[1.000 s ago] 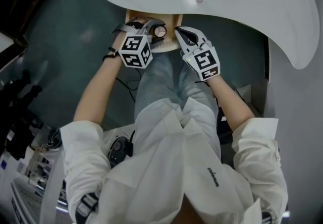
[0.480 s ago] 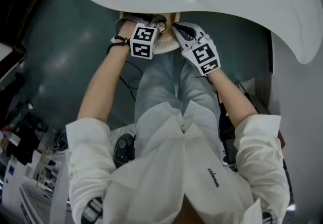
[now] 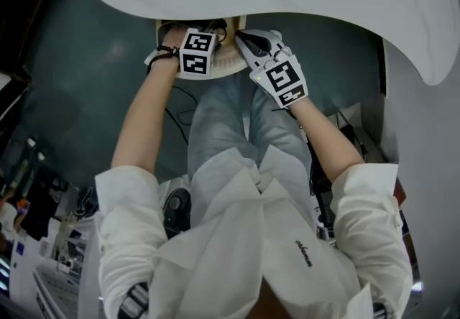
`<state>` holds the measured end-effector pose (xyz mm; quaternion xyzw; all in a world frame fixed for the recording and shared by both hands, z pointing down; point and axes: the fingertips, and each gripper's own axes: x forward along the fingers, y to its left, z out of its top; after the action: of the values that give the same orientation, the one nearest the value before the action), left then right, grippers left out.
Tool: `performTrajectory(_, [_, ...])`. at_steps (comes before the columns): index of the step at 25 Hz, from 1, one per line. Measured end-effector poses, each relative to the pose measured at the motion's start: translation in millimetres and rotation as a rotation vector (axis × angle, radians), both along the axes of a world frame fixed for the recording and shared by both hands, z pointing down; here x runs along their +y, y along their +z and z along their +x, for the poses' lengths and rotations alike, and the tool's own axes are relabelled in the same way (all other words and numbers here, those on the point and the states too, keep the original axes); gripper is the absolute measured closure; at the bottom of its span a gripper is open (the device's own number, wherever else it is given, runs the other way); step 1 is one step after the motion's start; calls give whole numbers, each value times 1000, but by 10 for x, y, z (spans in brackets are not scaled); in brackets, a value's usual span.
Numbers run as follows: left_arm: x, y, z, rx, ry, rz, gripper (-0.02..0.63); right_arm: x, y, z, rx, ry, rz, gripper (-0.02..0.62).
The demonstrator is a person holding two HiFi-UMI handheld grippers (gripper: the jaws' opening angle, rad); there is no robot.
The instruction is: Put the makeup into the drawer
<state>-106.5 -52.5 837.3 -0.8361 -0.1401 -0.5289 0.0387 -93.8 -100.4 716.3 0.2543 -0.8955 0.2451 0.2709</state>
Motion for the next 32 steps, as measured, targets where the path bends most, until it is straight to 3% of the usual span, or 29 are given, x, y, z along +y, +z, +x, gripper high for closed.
performTrajectory(14, [-33,-30,-37,-34,6,-1,348,20,-160,15,-21,20,8,578])
performTrajectory(17, [-97,-345,23,43,-49,45,348,14,-341,48,-43,37,19,578])
performTrajectory(20, [-184,-858,115,190,-129,122,350,-50,-668,106,-85,73,49,578])
performTrajectory(23, [-230,-1389,239,297,-246,122,351,-149,-1075,209,-139,118,94,578])
performTrajectory(26, [-227,-1818,394,362,-279,140,351,-302,-1420,395,-169,178,137,578])
performTrajectory(28, [-333,-2146,470,437,-387,144,351,-414,-1616,528,-189,225,169,578])
performTrajectory(29, [-454,-2327,486,482,-488,150,352,-465,-1713,608,-195,248,186,578])
performTrajectory(32, [-1010,-2741,384,551,-898,201,354,-619,-1964,919,-195,327,235,578])
